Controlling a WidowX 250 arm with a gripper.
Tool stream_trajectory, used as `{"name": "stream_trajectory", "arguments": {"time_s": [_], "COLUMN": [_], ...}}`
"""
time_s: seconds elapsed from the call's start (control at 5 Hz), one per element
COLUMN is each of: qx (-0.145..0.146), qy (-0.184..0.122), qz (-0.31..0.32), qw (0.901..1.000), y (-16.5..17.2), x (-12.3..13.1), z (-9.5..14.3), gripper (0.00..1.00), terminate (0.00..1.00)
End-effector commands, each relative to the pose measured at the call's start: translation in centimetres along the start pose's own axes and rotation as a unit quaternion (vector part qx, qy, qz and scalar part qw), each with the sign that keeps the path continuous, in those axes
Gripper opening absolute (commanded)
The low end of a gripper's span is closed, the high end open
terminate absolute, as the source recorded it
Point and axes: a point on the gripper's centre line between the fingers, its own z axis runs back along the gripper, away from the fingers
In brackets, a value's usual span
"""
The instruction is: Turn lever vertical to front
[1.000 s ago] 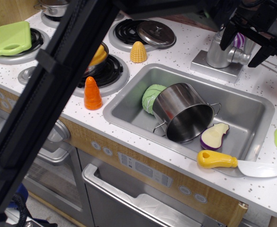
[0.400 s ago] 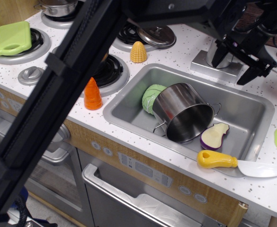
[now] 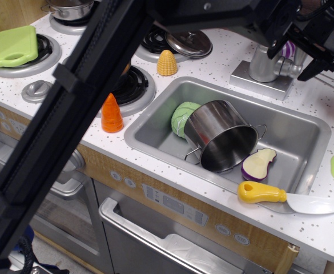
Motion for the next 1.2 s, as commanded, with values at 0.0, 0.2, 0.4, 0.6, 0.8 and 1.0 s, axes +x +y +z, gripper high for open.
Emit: {"name": "stream_trajectory", "arguments": {"time_s": [0.0,0.2,0.4,0.6,0.8,1.0], "qx": [-0.007,-0.008,-0.022,-0.031,-0.043,-0.041], "qy": [-0.083,-0.098,-0.105,-0.109,-0.097,-0.074], "qz": [0.023,0.029,0.035,0.041,0.047,0.066], "qw": [0.9963,0.9948,0.9936,0.9927,0.9932,0.9942], "y": [2.5,2.5,2.3,2.0,2.0,1.5], "x": [3.1,4.2,4.7,5.2,5.0,3.4], "z": [5.1,4.5,3.9,3.1,3.3,4.5], "gripper": [1.00,1.00,1.00,0.00,0.00,0.00], "terminate": [0.00,0.00,0.00,0.00,0.00,0.00]}}
